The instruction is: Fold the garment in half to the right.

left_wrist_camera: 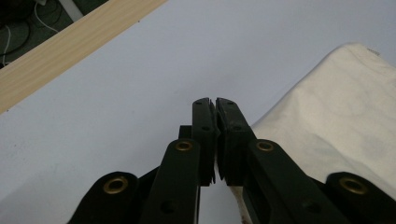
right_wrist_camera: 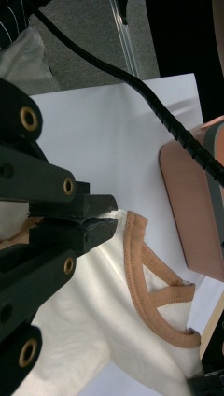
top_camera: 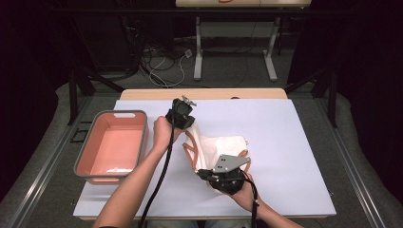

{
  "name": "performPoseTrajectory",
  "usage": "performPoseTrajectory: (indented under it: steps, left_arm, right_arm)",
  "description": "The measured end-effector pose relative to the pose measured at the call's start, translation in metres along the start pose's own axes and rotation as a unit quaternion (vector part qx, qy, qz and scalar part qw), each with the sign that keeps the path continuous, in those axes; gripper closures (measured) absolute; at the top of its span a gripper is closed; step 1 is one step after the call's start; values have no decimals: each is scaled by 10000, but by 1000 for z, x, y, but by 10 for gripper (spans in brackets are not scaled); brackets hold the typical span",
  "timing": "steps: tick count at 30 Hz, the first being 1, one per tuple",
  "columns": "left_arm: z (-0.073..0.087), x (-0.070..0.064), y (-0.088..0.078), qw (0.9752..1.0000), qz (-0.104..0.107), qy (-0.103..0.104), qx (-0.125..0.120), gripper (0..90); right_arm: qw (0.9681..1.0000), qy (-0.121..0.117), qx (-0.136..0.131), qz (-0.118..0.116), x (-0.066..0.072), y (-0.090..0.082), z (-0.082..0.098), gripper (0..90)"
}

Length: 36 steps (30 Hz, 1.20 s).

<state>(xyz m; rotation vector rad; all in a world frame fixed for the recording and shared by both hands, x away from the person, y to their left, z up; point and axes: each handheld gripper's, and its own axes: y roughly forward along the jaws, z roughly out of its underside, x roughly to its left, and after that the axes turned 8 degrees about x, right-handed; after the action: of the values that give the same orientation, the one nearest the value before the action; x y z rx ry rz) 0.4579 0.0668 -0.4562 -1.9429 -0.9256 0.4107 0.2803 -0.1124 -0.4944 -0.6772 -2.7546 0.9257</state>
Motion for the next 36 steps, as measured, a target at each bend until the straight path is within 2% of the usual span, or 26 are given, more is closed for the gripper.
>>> performPoseTrajectory:
  steps: [10, 17, 27, 36]
  left_arm:
    - [-10, -16, 11, 9998, 95, 183, -47, 867]
    - [-13, -22, 17, 9996, 168, 187, -115, 866]
    - [-20, -36, 26, 9989, 281, 342, -177, 866]
    - [-24, -48, 41, 9980, 456, 386, -192, 865]
  right_arm:
    - [9998, 109, 153, 63, -4, -8, 9, 872]
    - [9995, 187, 197, 161, -9, -16, 18, 872]
    - [9989, 90, 398, 245, -7, -20, 27, 872]
    - [9977, 161, 564, 334, -11, -26, 39, 872]
